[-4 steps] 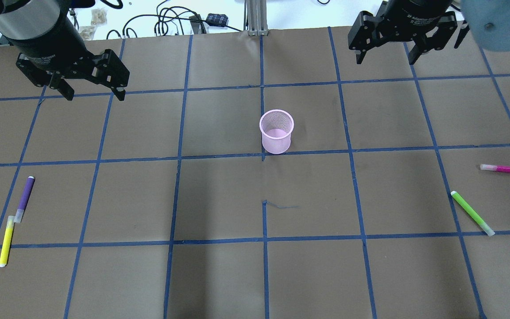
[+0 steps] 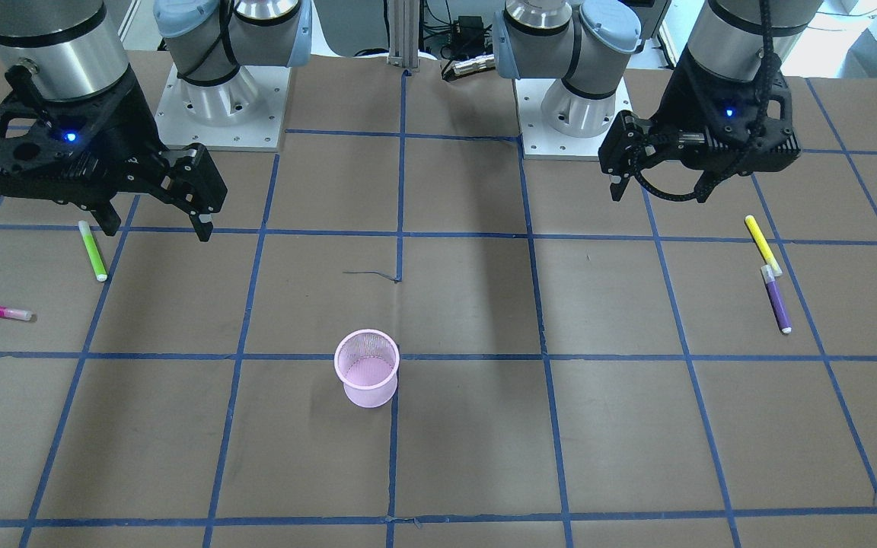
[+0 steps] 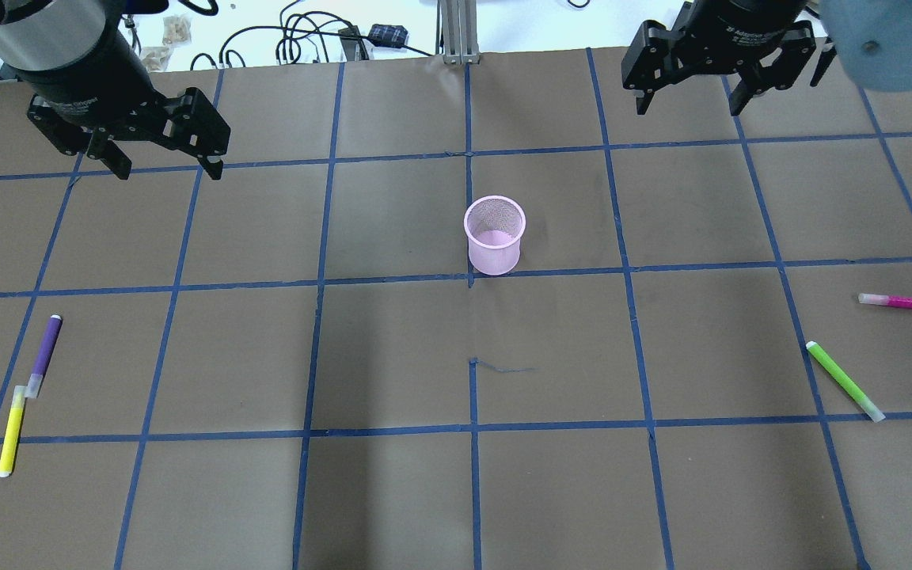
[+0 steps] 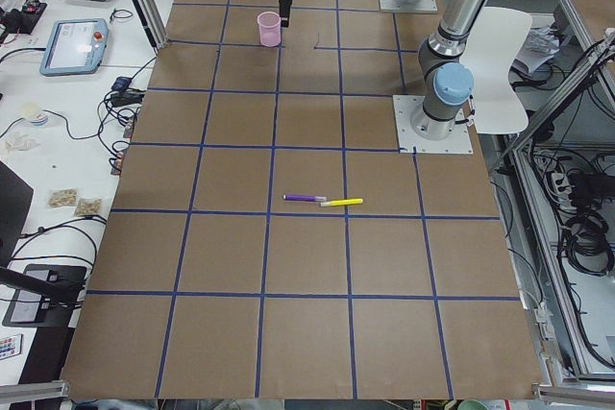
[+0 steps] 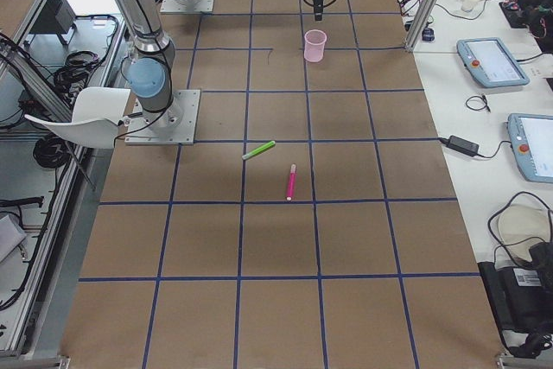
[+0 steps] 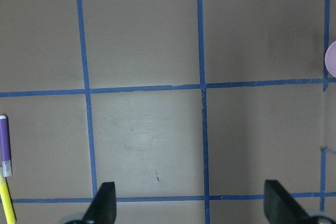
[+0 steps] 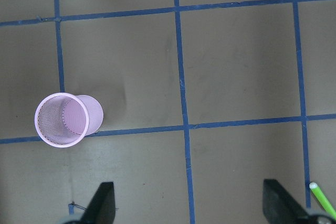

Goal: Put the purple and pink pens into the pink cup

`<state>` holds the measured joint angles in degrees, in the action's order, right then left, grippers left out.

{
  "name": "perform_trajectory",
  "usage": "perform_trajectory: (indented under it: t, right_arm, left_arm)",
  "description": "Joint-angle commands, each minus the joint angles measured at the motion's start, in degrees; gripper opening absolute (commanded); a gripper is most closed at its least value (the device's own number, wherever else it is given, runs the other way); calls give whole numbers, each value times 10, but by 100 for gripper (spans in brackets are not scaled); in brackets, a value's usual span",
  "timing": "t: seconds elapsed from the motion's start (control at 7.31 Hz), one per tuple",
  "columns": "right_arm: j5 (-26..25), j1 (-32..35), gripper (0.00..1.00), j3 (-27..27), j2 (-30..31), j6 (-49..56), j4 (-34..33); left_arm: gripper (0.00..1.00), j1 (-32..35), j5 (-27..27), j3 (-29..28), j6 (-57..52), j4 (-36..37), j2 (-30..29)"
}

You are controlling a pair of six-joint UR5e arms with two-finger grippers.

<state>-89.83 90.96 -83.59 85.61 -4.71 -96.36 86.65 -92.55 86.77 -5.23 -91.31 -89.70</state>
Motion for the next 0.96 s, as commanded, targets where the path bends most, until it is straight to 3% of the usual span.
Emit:
perform_trajectory:
  t: [0.0,0.41,0.68,0.82]
  right_arm:
    - [-3,-1,100,0,5,4,6]
    - [-9,-25,100,-1,3,73,13]
    - [-8,-133,100,4,10,176,56]
    - [-5,-207,100,0,11,315,66]
  left_arm:
    - [100,-29,-4,0,0,-32,-7]
    - [100,-144,12,11,-22,-42,-54]
    - [100,-217,15,31,-110,-29,-103]
    - [100,-242,14,48,-166,12,-128]
